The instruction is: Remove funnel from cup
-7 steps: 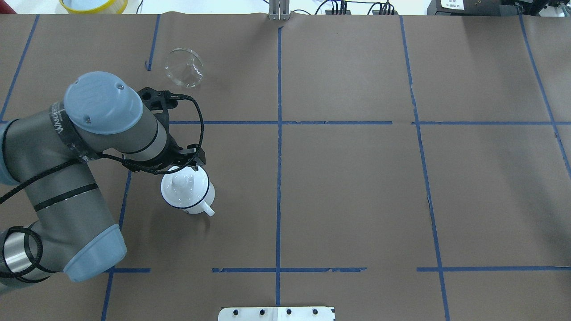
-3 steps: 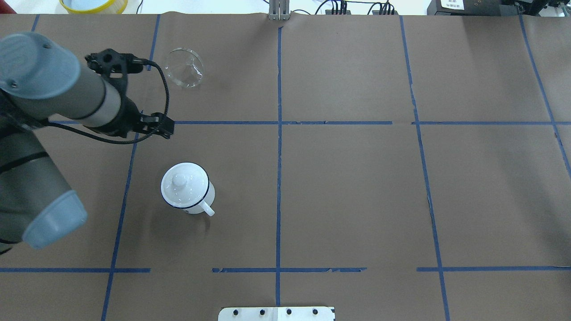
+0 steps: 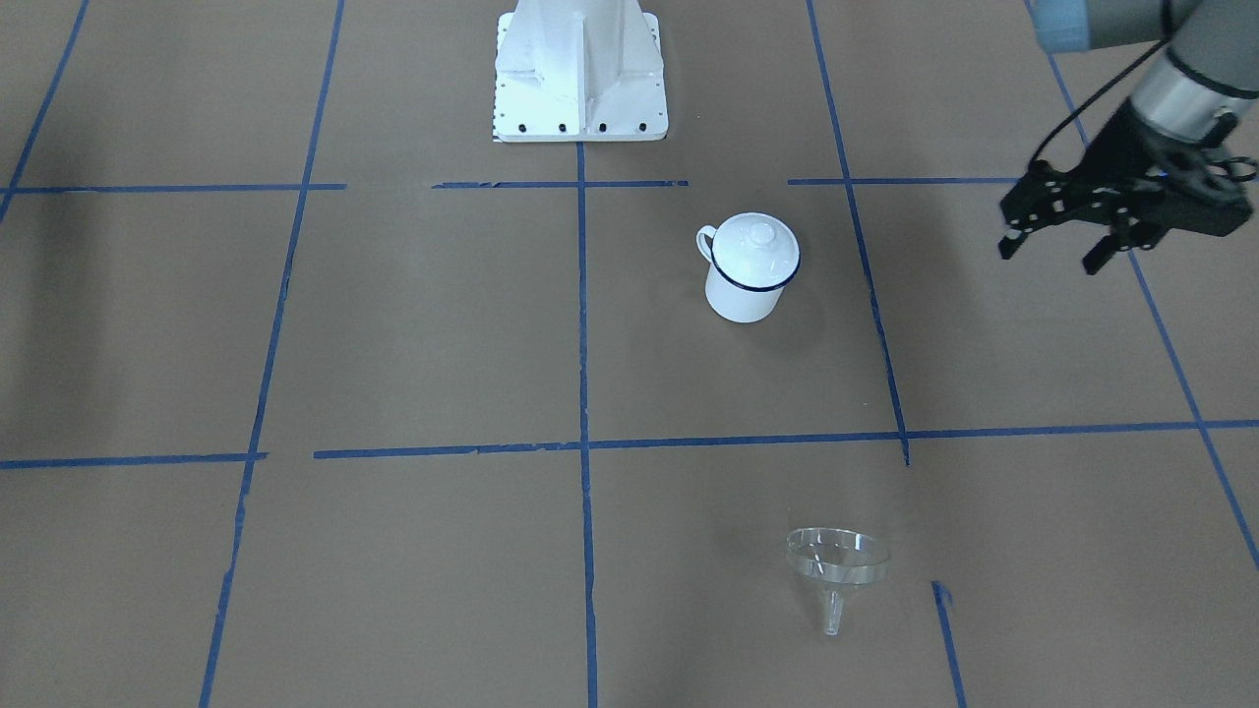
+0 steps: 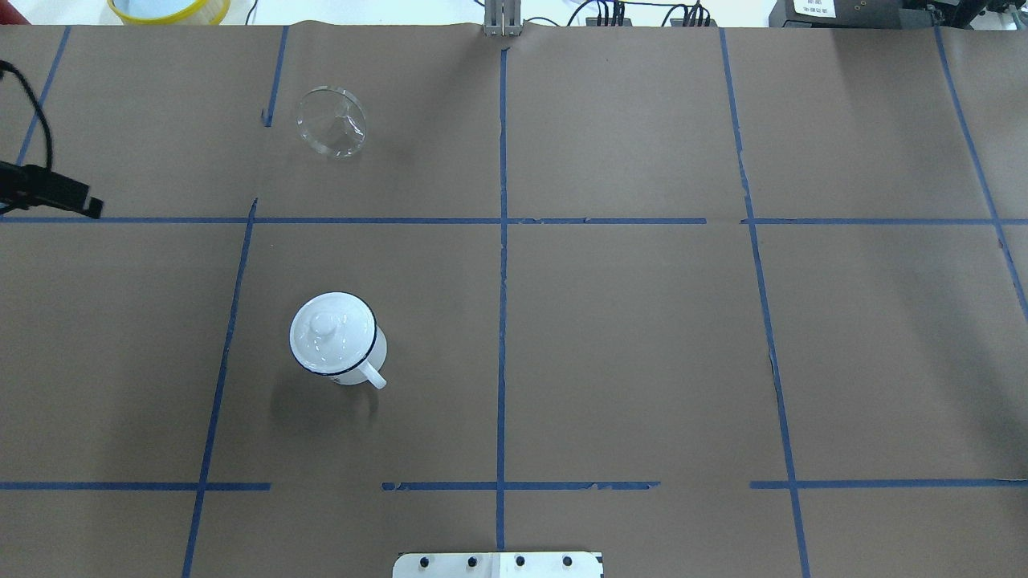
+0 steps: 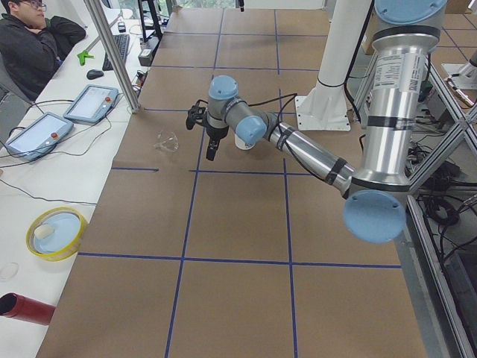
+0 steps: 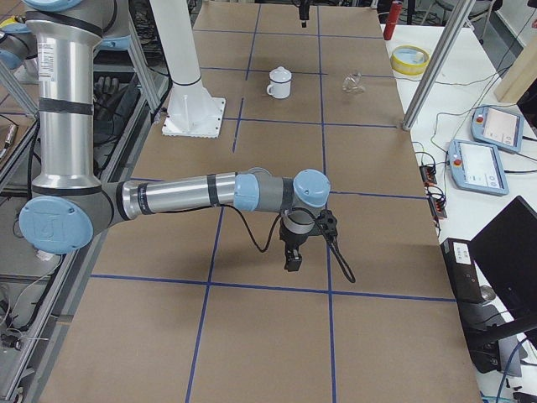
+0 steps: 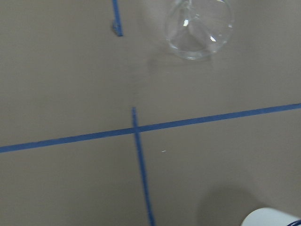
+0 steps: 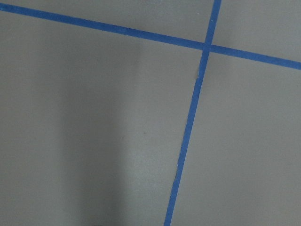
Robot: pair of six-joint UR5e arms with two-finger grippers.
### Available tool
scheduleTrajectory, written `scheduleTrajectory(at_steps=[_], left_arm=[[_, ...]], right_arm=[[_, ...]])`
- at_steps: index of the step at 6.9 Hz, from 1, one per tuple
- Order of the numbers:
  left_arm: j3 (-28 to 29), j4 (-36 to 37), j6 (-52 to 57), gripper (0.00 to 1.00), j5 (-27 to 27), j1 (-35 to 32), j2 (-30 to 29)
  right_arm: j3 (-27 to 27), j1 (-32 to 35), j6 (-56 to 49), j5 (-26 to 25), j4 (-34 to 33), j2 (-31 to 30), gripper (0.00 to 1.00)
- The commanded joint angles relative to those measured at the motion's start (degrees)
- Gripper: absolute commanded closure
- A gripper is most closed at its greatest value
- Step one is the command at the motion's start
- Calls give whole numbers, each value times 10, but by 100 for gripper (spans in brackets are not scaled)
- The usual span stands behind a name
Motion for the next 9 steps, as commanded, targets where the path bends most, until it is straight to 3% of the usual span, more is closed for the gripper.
scheduleTrajectory(at_steps=[1,3,5,8,9], left_arm=[[92,-22,57,0,-27,-46,68],[101,-19,106,0,-34,-107,77],[101,-15,289,0,-64,-176,118],[120,21,295,0,-93,-179,121],[117,22,297,0,-97,-210,122]], right_arm=[[0,0,0,0,0,1,0],[0,0,0,0,0,0,0],[0,0,0,0,0,1,0],[1,0,0,0,0,0,0],[0,0,0,0,0,0,0]])
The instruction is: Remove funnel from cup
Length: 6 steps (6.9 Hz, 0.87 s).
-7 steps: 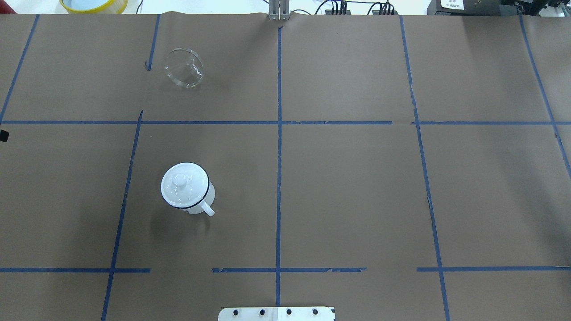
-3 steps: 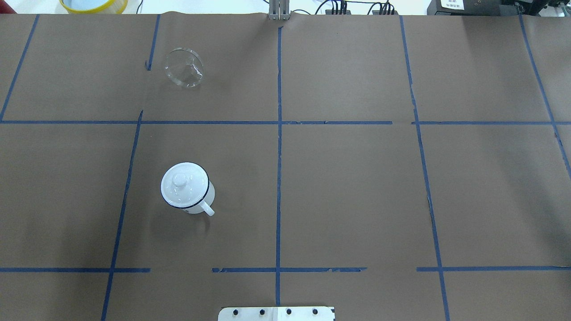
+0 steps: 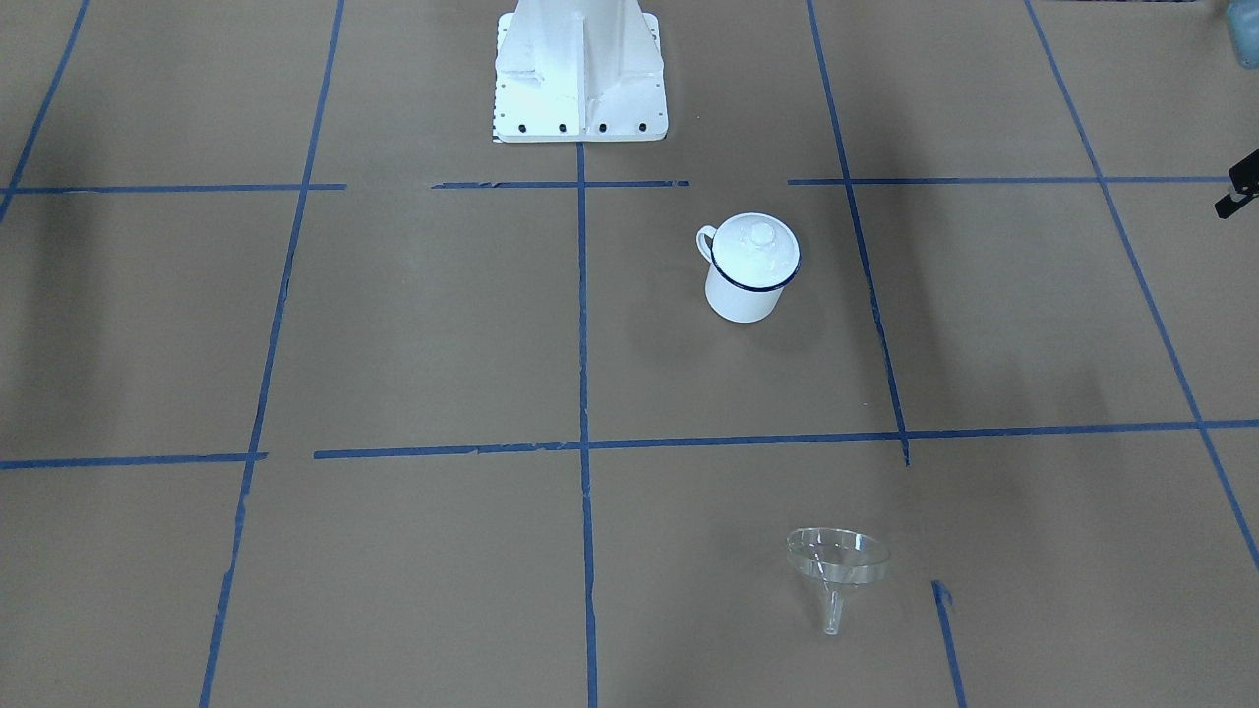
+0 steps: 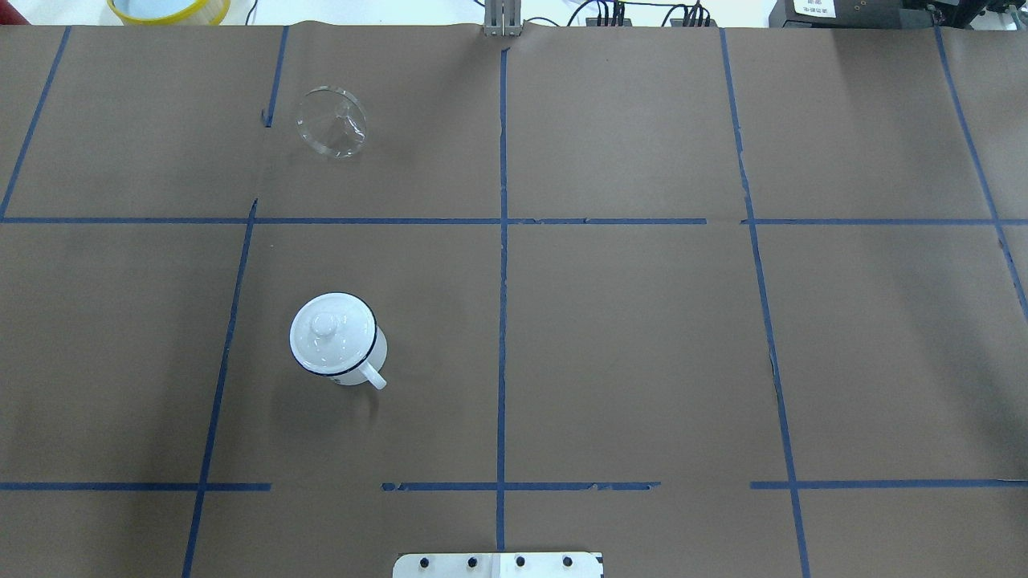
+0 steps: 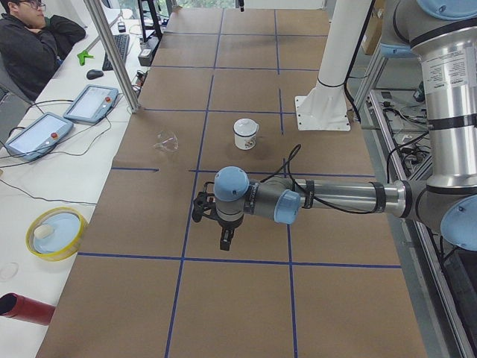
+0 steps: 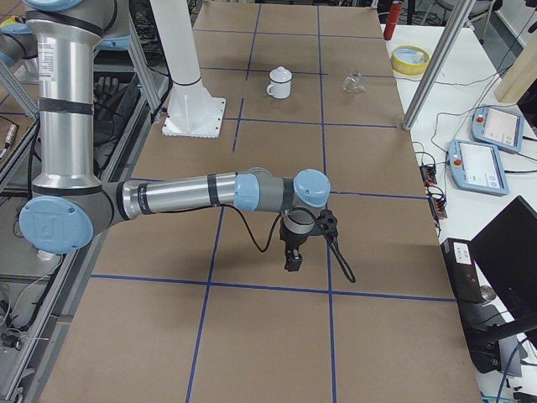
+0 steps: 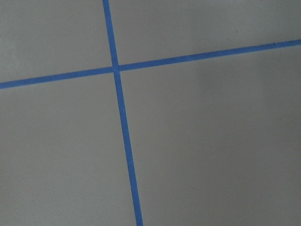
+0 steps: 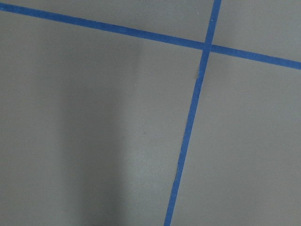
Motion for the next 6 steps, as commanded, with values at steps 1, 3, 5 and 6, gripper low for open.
scheduleTrajectory(at_steps=[1,3,5,6], left_arm=[[-2,13,7,0,-4,-53,5],[-7,43,7,0,1,-55,6],[-18,42,6,0,-1,-55,2],[-18,42,6,0,1,-56,3]], right_arm=[[0,0,0,0,0,1,0],[0,0,0,0,0,0,0],[-1,0,0,0,0,1,0],[0,0,0,0,0,0,0]])
